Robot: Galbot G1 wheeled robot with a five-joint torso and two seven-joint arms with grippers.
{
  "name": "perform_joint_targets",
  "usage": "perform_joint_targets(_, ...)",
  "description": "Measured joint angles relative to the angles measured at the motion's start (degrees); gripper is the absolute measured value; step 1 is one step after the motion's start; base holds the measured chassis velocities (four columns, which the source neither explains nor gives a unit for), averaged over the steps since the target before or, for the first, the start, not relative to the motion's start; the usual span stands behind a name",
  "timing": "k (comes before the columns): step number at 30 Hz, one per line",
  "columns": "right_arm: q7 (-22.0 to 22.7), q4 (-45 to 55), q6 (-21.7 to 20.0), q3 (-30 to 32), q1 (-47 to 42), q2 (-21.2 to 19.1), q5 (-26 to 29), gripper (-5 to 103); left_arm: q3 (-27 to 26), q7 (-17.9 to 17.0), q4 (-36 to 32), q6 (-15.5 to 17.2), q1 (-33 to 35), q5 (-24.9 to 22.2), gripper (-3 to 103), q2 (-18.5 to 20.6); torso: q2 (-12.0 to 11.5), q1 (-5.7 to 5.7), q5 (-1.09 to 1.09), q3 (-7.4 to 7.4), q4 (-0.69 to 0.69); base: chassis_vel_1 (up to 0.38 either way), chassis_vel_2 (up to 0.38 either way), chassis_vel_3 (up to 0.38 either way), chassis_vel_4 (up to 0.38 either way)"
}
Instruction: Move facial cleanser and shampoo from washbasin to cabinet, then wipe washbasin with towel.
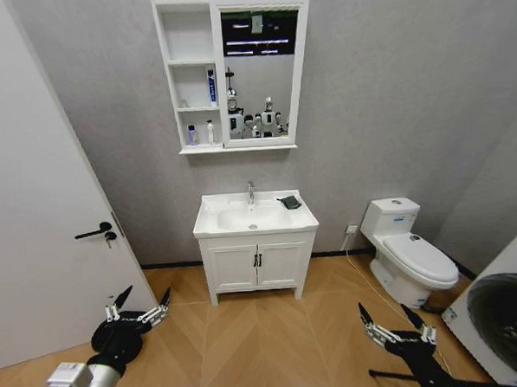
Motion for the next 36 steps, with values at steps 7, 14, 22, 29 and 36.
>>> perform_joint_targets(7, 0.0, 0.0, 0.0, 0.0, 0.0, 0.0, 0.0, 100, 0.0, 0.0, 0.0, 0.0, 0.0, 0.0, 100, 0.0, 0.0, -0.05, 0.00, -0.02, 0.01, 0.246, -0.212, -0.253, 0.256)
perform_joint_targets(14, 0.0, 0.0, 0.0, 0.0, 0.0, 0.0, 0.0, 100, 0.0, 0.0, 0.0, 0.0, 0.0, 0.0, 100, 0.0, 0.0, 0.05, 0.04, 0.02, -0.01, -0.018, -0.014, -0.016, 0.005)
perform_joint_targets(22, 0.0, 0.0, 0.0, 0.0, 0.0, 0.0, 0.0, 100, 0.0, 0.0, 0.0, 0.0, 0.0, 0.0, 100, 0.0, 0.0, 0.05, 0.02, 0.02, 0.00, -0.031, 0.040, 0.049, -0.021)
perform_joint_targets(29, 0.0, 0.0, 0.0, 0.0, 0.0, 0.0, 0.0, 100, 0.0, 0.0, 0.0, 0.0, 0.0, 0.0, 100, 0.0, 0.0, -0.01, 0.03, 0.00, 0.00, 0.000, 0.000, 0.000, 0.000)
perform_joint_targets(36, 0.0, 0.0, 0.0, 0.0, 0.0, 0.0, 0.0, 100, 0.0, 0.0, 0.0, 0.0, 0.0, 0.0, 100, 0.0, 0.0, 0.00, 0.02, 0.00, -0.01, 0.000, 0.000, 0.000, 0.000)
